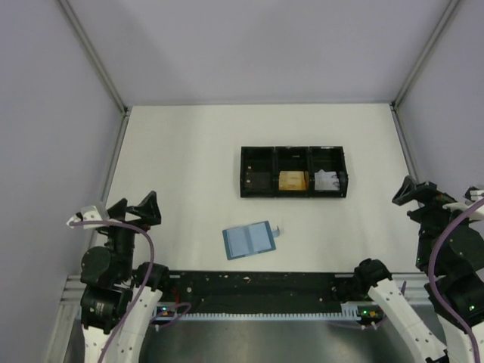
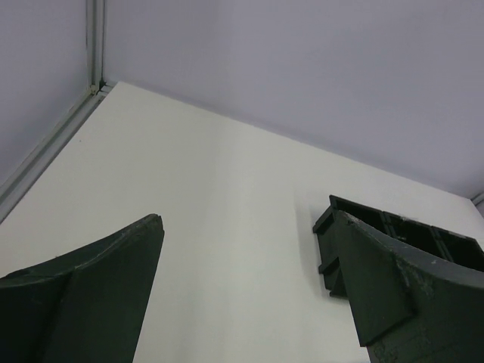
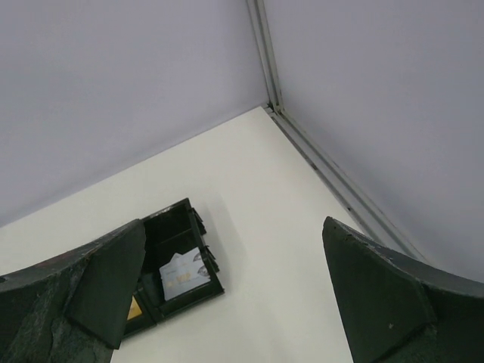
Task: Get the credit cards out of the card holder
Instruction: Reset both arms
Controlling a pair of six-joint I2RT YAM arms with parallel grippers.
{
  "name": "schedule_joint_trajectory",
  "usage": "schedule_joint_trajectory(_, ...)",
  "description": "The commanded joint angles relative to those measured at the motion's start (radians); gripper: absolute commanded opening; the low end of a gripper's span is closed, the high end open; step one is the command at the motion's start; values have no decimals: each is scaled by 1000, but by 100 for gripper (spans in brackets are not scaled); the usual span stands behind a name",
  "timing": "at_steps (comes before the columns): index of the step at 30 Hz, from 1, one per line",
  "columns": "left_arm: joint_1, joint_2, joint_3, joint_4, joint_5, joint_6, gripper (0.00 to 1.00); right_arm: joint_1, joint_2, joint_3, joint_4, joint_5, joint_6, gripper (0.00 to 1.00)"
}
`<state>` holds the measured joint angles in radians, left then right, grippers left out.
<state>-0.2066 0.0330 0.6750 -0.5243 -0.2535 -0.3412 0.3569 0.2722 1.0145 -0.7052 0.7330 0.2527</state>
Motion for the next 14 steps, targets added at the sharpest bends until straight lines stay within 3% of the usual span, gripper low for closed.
schedule_joint_trajectory(1,1,-80,12,15,-39,-4,99,-6,-7,21,-19,37,-35,99)
schedule_joint_trajectory(14,1,-116,26,-3,-67,7,99,-6,-8,41,-43,52,-24,99)
